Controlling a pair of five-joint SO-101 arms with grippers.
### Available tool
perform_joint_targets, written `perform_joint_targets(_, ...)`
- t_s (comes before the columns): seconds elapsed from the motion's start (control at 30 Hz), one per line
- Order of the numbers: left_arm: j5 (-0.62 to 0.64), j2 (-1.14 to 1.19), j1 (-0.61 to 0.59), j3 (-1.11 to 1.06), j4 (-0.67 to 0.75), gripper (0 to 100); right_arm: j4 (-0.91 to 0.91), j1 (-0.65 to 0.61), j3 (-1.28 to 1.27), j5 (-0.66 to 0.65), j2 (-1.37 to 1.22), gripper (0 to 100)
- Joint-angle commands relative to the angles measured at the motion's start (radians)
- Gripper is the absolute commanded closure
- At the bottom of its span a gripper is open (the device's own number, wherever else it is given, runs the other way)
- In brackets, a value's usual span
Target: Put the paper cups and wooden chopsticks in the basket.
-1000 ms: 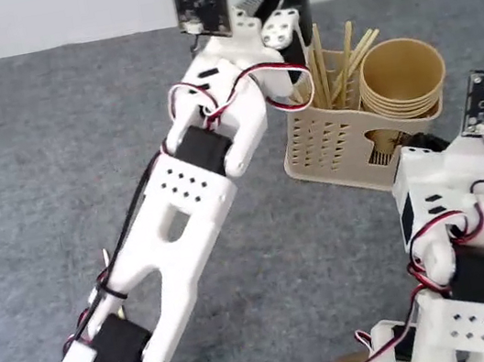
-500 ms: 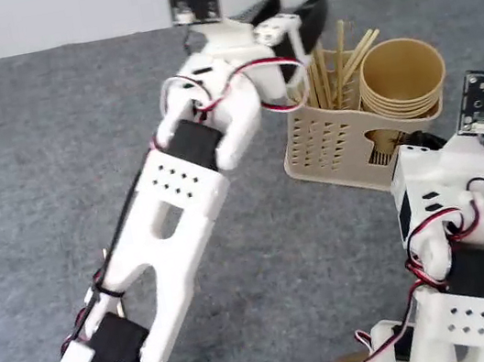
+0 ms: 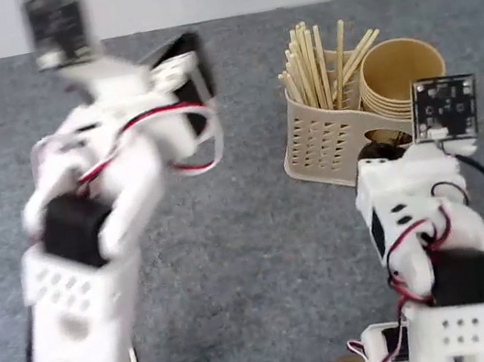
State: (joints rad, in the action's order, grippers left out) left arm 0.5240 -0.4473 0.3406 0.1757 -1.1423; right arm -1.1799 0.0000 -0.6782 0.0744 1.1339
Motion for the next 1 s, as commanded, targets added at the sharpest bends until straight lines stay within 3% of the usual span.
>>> perform_joint_targets(0.0,-0.005,-0.163,-0.064,-0.062,-0.035,99,-0.047,-0.065,0.005,0.078,0.12,99.0)
perform_joint_targets(0.37,-0.115,-0.766,-0.11,-0.797,0.17,99,-0.028,-0.082,-0.276,0.097,0.504,99.0)
perform_joint_targets(0.53,-0.172,-1.073,-0.109,-1.099,0.198,99,-0.027,-0.082,-0.413,0.097,0.677,99.0)
perform_joint_targets(0.7,-0.227,-1.353,-0.11,-1.395,0.192,99,-0.028,-0.082,-0.497,0.097,0.673,99.0)
perform_joint_targets(0.97,-0.244,-1.372,-0.186,-1.675,0.198,99,-0.027,-0.09,-0.667,0.097,0.682,99.0)
